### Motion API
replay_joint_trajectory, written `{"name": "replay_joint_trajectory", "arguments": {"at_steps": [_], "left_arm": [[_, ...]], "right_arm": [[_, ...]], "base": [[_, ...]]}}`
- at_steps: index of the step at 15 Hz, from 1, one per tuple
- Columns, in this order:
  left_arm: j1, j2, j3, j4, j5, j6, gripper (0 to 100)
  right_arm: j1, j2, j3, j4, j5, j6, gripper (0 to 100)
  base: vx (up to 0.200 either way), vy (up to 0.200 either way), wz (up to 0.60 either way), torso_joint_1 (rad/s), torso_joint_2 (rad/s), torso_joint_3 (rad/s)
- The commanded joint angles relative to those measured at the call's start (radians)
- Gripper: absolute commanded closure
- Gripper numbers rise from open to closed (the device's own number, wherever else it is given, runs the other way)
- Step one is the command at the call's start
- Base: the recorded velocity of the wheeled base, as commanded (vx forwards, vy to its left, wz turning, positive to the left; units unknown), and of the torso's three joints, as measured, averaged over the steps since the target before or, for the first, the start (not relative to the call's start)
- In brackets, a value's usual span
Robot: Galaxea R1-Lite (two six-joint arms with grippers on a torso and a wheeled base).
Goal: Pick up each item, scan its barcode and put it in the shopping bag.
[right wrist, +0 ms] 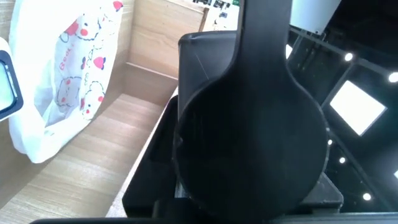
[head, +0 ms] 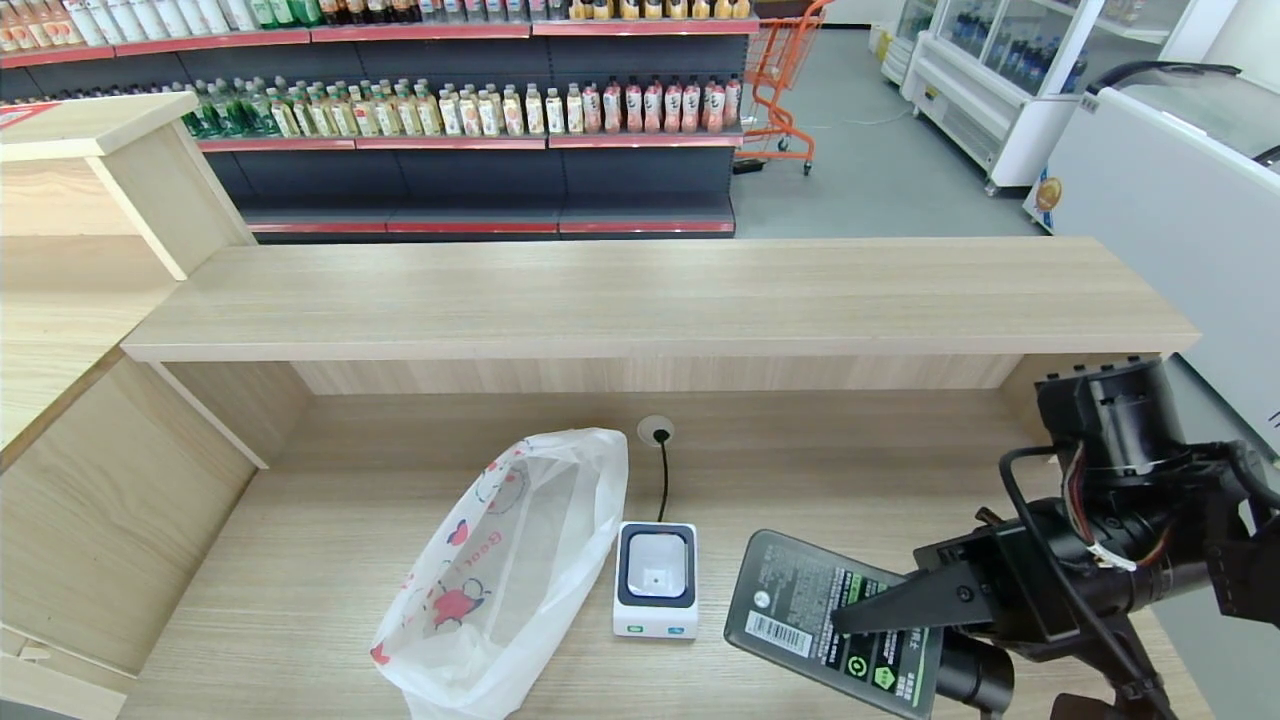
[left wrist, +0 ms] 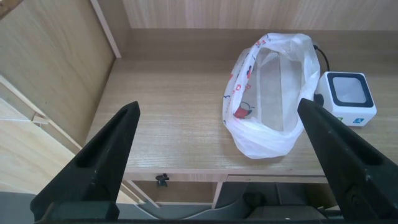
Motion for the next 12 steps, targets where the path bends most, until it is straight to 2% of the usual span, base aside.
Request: {"name": "replay_joint_trajectory", "arguments": {"at_steps": [1,3,4,5,6,8,9,11,12], "left_arm": [[0.000,0.000,0.000,0.000,0.000,0.000,0],[0.000,0.000,0.000,0.000,0.000,0.000,0],[0.000,0.000,0.000,0.000,0.000,0.000,0],[0.000,0.000,0.000,0.000,0.000,0.000,0],[0.000,0.000,0.000,0.000,0.000,0.000,0],[0.000,0.000,0.000,0.000,0.000,0.000,0],[0.000,0.000,0.000,0.000,0.000,0.000,0],[0.000,0.000,0.000,0.000,0.000,0.000,0],[0.000,0.000,0.000,0.000,0.000,0.000,0]], "right_arm": [[-0.004,-0.011,-0.020,-0.023,0.000,0.054,100],[-0.068,-0.109,-0.060,-0.100,-0.048,0.434,100],[-0.131,-0.164,-0.055,-0.124,-0.120,0.565,100],[-0.197,-0.221,-0.034,-0.110,-0.144,0.641,100],[-0.261,-0.255,0.046,-0.006,-0.135,0.760,100],[-0.283,-0.318,0.064,0.200,-0.100,0.951,100],[-0.284,-0.333,0.027,0.221,-0.081,1.123,100],[-0.309,-0.367,-0.003,0.210,-0.032,1.573,100],[-0.344,-0.374,-0.002,0.210,-0.034,1.703,100]], "base": [[0.000,0.000,0.00,0.000,0.00,0.000],[0.000,0.000,0.00,0.000,0.00,0.000],[0.000,0.000,0.00,0.000,0.00,0.000],[0.000,0.000,0.00,0.000,0.00,0.000],[0.000,0.000,0.00,0.000,0.00,0.000],[0.000,0.000,0.00,0.000,0.00,0.000],[0.000,0.000,0.00,0.000,0.00,0.000],[0.000,0.000,0.00,0.000,0.00,0.000],[0.000,0.000,0.00,0.000,0.00,0.000]]}}
